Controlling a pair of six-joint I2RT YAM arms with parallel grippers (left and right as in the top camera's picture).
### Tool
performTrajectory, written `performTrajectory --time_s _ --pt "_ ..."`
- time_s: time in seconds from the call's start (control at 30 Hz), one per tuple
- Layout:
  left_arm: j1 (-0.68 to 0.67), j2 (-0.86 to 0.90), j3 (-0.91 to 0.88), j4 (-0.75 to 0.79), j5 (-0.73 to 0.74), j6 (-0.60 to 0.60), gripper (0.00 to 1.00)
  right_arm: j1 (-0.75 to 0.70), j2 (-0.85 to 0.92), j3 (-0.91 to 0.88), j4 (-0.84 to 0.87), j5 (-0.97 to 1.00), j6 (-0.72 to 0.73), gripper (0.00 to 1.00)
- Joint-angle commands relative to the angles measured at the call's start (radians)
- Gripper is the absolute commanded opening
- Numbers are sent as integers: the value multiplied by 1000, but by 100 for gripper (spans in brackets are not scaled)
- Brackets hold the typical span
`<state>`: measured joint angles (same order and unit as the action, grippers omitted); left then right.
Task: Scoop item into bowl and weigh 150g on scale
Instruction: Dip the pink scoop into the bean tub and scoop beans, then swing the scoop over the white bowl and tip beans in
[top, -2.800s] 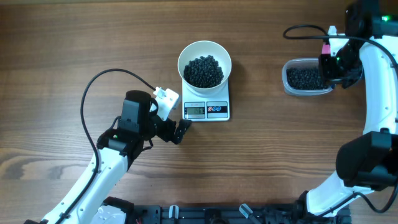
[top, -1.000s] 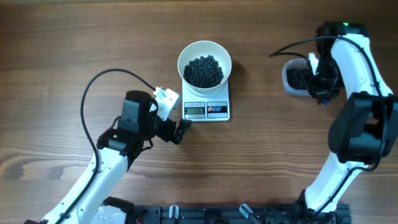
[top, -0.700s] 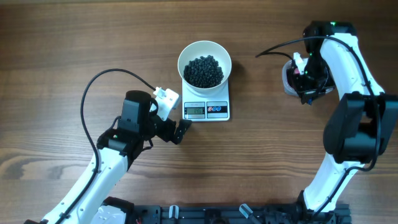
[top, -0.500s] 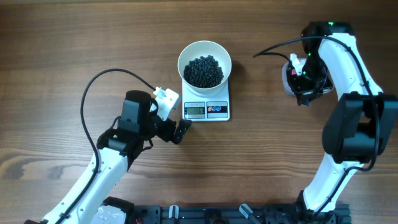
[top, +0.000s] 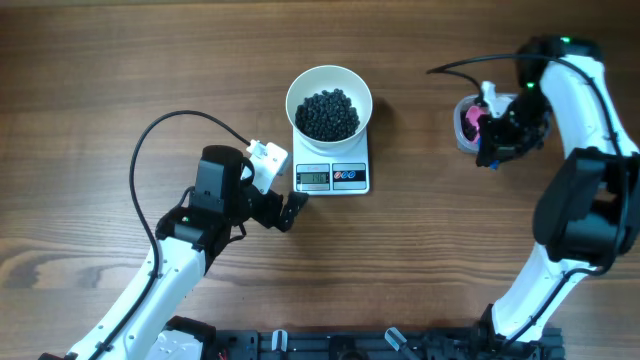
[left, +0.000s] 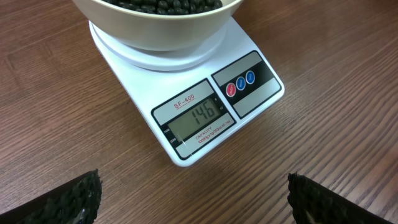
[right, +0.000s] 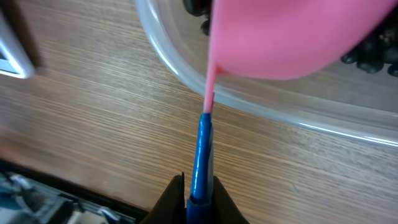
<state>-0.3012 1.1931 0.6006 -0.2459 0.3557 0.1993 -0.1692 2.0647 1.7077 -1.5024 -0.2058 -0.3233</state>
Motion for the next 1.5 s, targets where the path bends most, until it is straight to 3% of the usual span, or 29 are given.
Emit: performTrajectory --time_s 0.0,0.37,0.73,1.2,1.47 --pt "-4 -1 -2 2 -6 -6 100 -65 15 -8 7 -162 -96 4" --pt "-4 -1 -2 2 -6 -6 100 -209 15 -8 -3 -322 -219 4" --pt "-4 -1 -2 2 -6 -6 100 -206 -6 96 -109 -433 -218 4" --pt "-4 -1 -2 2 -6 -6 100 159 -45 283 -70 -420 -67 4" --pt "-4 -1 -2 2 -6 -5 100 359 -45 288 13 -321 15 4"
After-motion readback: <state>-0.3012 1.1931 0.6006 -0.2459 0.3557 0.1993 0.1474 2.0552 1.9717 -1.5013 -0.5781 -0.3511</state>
